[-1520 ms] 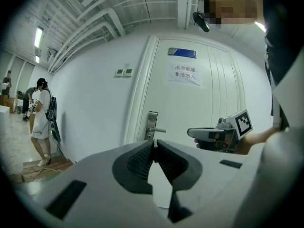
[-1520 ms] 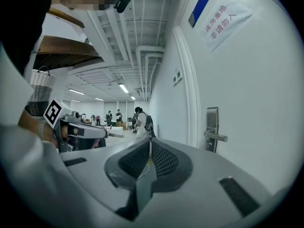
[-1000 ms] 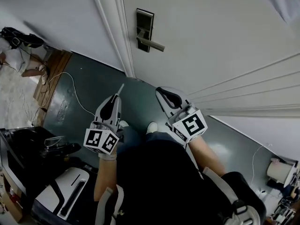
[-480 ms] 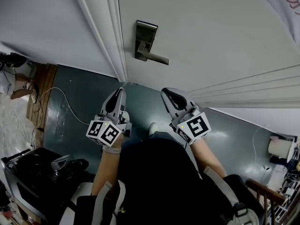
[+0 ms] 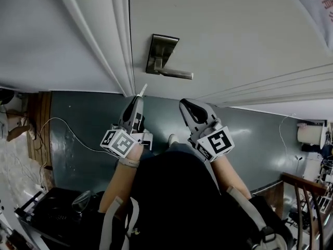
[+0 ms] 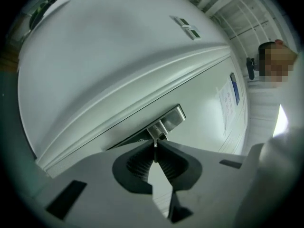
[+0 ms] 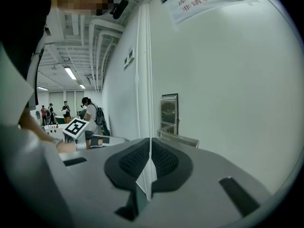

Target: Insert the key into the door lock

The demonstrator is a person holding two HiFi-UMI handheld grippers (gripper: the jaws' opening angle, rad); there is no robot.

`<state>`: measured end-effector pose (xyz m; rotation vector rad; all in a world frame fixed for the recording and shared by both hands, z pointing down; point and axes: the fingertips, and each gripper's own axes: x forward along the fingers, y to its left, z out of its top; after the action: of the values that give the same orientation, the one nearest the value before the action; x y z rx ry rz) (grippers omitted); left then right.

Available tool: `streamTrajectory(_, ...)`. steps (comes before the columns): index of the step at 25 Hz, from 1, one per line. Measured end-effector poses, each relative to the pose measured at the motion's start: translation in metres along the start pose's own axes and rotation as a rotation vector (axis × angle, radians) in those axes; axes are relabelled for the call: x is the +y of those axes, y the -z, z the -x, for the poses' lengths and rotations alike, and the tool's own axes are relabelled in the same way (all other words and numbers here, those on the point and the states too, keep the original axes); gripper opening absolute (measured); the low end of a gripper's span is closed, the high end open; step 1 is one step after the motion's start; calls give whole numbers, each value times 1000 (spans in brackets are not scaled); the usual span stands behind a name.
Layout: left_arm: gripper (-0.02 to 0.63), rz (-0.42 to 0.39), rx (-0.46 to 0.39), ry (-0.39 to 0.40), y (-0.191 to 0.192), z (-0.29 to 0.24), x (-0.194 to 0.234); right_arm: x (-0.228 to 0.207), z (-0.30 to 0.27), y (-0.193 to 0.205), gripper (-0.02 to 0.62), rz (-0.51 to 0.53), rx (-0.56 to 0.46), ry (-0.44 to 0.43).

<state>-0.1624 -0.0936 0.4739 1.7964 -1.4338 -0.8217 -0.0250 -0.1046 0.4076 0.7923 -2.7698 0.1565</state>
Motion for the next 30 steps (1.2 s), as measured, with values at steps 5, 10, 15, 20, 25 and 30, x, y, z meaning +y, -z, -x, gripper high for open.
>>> streamTrajectory(5, 26, 140, 3, 36, 0, -18, 17, -2, -7, 4, 25, -10, 11, 67)
streamTrajectory(10, 26, 263, -2, 68, 5, -35, 30, -7, -6, 8, 25, -20, 25, 133)
streamTrajectory(15, 26, 395, -3, 86, 13, -50, 39, -8, -3, 13, 25, -32, 36, 184)
streamTrajectory(20, 26, 468, -1, 95, 18, -63, 46, -10, 0, 18, 23, -47, 40, 227)
streamTrajectory(25, 26, 489, 10, 93, 26, -77, 47, -15, 4, 22, 25, -58, 52, 258)
streamTrajectory(30, 26, 499, 0, 86, 27, -86, 51, -25, 9, 25, 25, -52, 61, 280)
